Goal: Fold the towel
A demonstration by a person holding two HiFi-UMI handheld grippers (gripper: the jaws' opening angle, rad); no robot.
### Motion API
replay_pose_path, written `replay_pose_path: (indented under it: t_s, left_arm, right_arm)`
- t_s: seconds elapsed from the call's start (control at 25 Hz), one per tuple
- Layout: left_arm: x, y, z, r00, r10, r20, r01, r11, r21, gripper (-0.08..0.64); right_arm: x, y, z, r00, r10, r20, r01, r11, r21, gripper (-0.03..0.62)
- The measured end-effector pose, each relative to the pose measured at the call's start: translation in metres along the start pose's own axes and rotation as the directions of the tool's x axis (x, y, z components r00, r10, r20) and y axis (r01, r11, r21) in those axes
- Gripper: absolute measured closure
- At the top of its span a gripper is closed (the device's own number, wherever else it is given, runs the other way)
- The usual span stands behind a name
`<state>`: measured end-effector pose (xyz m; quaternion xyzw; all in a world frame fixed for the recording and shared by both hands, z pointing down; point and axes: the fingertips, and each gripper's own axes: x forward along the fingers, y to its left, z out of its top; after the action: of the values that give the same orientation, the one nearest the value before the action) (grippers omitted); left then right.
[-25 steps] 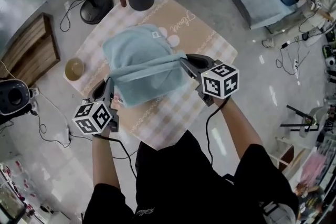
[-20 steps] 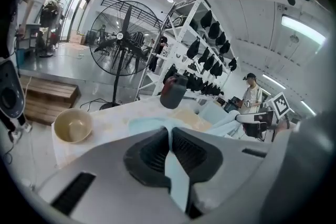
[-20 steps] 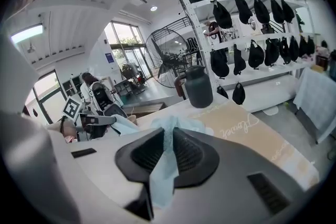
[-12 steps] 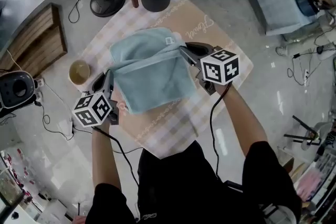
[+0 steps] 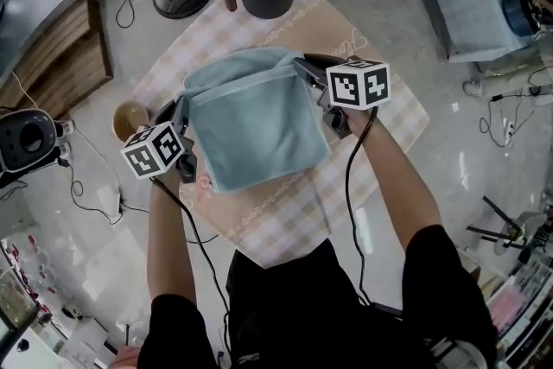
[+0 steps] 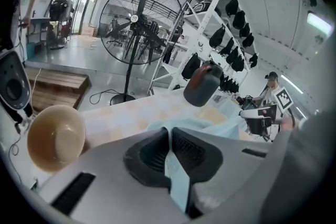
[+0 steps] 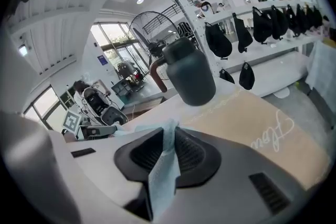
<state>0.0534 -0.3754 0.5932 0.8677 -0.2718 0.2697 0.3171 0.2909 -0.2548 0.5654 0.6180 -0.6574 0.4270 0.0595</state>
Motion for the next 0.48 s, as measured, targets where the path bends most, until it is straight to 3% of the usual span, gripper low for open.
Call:
replay_pose_path:
  t_s: [0.2,0.36,0.48]
  left_arm:
    - [0.021,0.01,-0.003,0.999,0.037,-0.027,-0.037,0.999,0.025,0.538]
    - [0.031,0.013,0.001,1.0,0.025,-0.015,-0.026,0.999,-0.024,0.527]
    - [0.032,0.009,0.001,1.0,-0.004,0.001,0.004,0.998,-0.057,0.371]
  right_arm:
    - [0.02,-0.015,-0.002,1.0,-0.02,-0.019,0.02,0.999,0.034,0.531]
    - [0.028,-0.024,-0.001,0.999,-0.048,-0.007,0.049,0.998,0.045,0.531]
    - [0.026,-0.029,0.009,0.996,-0.061,0.064,0.058,0.997,0.048,0.403]
